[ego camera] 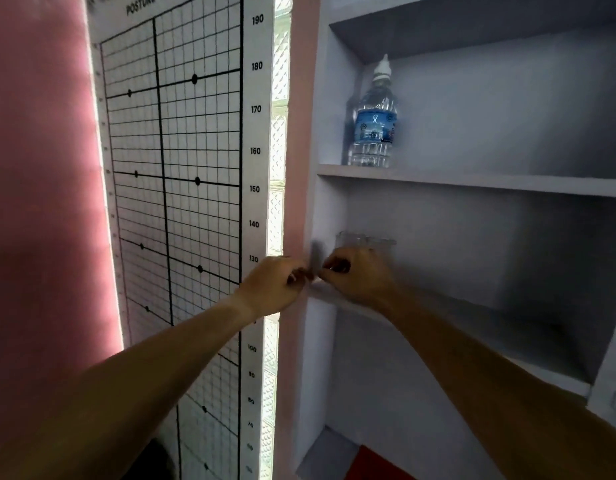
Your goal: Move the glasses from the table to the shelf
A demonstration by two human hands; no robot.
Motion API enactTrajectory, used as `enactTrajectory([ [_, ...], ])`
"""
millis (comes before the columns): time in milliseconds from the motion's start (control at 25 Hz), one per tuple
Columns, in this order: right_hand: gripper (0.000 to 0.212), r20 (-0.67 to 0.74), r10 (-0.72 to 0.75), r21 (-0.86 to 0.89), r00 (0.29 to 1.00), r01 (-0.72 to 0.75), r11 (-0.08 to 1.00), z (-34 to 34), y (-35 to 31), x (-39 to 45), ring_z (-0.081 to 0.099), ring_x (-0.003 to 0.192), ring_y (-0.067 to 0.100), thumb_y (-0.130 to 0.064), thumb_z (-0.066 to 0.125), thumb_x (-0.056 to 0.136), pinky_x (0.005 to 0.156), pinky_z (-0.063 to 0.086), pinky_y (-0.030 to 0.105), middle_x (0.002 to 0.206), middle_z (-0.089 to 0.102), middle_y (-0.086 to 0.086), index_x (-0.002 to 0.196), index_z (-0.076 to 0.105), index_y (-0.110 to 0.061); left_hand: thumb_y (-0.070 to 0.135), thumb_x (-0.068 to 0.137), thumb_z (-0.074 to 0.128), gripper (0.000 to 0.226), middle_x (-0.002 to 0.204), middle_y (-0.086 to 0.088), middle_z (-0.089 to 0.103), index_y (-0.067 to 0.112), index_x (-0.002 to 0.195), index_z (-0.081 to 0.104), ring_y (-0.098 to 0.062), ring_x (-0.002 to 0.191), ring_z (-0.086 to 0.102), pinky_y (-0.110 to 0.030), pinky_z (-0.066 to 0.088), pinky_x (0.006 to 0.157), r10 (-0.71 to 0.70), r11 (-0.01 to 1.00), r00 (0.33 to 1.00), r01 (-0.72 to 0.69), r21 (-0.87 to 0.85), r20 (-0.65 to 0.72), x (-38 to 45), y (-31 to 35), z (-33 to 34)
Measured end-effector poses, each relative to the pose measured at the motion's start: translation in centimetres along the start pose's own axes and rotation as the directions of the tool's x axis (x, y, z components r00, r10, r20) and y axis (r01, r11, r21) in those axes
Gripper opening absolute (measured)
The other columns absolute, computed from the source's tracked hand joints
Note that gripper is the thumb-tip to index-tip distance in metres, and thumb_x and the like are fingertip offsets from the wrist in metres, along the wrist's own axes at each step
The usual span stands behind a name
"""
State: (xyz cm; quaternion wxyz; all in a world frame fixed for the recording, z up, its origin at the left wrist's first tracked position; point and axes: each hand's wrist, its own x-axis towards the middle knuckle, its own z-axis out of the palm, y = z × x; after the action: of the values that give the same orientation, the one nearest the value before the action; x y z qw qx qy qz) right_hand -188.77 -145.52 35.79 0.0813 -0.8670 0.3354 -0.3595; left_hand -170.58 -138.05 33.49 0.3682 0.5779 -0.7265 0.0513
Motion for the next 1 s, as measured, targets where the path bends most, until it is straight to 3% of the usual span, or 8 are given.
enactTrajectory([
  [120,0.011,0.050,-0.095,0.104,0.994,0.090,0.990,3.1,-3.3,0.0,0.059,0.068,-0.006,-0.032,0.074,0.086,0.058,0.040,0.007,0.075,0.062,-0.018,0.092,0.075,-0.022,0.016,0.090,0.066,0.016,0.095,0.008,0.069,0.025,0.103,0.068,-0.004,0.081,0.066,-0.027,0.057,0.072,-0.135,0.987,0.991,0.134,0.089,0.012,-4.2,-2.5,-3.6],
  [280,0.012,0.156,-0.257,0.227,0.954,0.219,0.949,7.9,-10.0,0.0,0.063,0.073,-0.002,-0.033,0.073,0.086,0.066,0.049,0.019,0.081,0.067,-0.015,0.092,0.074,-0.023,0.027,0.085,0.069,0.016,0.088,0.015,0.066,0.040,0.092,0.064,0.001,0.076,0.063,-0.018,0.047,0.064,-0.317,0.936,0.947,0.321,0.143,-0.051,-10.7,-5.9,-9.5],
  [480,0.009,0.234,-0.408,0.325,0.882,0.324,0.888,13.7,-20.8,-0.5,0.064,0.079,-0.003,-0.033,0.072,0.085,0.073,0.051,0.022,0.085,0.070,-0.015,0.090,0.073,-0.026,0.035,0.076,0.066,0.009,0.075,0.016,0.065,0.039,0.084,0.064,0.003,0.064,0.061,-0.021,0.044,0.055,-0.468,0.853,0.874,0.485,0.191,-0.130,-19.9,-8.7,-17.9],
  [640,0.012,0.254,-0.507,0.419,0.824,0.379,0.825,18.5,-32.3,-2.9,0.064,0.076,-0.001,-0.033,0.073,0.082,0.073,0.050,0.022,0.084,0.073,-0.011,0.089,0.077,-0.024,0.022,0.082,0.068,0.012,0.076,0.015,0.065,0.026,0.093,0.071,0.002,0.065,0.061,-0.022,0.048,0.062,-0.541,0.767,0.808,0.588,0.256,-0.232,-30.6,-10.4,-26.0],
  [800,0.013,0.298,-0.560,0.511,0.773,0.366,0.777,23.5,-44.0,-7.2,0.064,0.071,0.002,-0.030,0.075,0.080,0.066,0.047,0.016,0.078,0.070,-0.010,0.090,0.077,-0.022,0.017,0.085,0.066,0.014,0.083,0.010,0.067,0.023,0.096,0.071,-0.001,0.072,0.062,-0.008,0.044,0.059,-0.631,0.644,0.723,0.691,0.329,-0.282,-42.3,-10.4,-34.8],
  [920,0.012,0.338,-0.618,0.581,0.709,0.360,0.730,27.5,-52.9,-11.3,0.064,0.072,0.009,-0.025,0.075,0.080,0.070,0.050,0.024,0.076,0.069,-0.008,0.088,0.077,-0.017,0.019,0.084,0.067,0.012,0.083,0.013,0.066,0.027,0.093,0.068,-0.002,0.074,0.062,-0.018,0.048,0.066,-0.681,0.534,0.641,0.766,0.358,-0.355,-52.0,-9.8,-41.1],
  [1000,0.007,0.346,-0.666,0.628,0.661,0.364,0.687,29.9,-58.5,-13.6,0.063,0.069,0.003,-0.026,0.074,0.079,0.066,0.050,0.023,0.073,0.068,-0.013,0.084,0.075,-0.022,0.024,0.084,0.068,0.011,0.083,0.016,0.065,0.030,0.093,0.067,-0.001,0.077,0.062,-0.022,0.052,0.072,-0.721,0.458,0.581,0.808,0.370,-0.377,-58.0,-9.1,-44.6],
])
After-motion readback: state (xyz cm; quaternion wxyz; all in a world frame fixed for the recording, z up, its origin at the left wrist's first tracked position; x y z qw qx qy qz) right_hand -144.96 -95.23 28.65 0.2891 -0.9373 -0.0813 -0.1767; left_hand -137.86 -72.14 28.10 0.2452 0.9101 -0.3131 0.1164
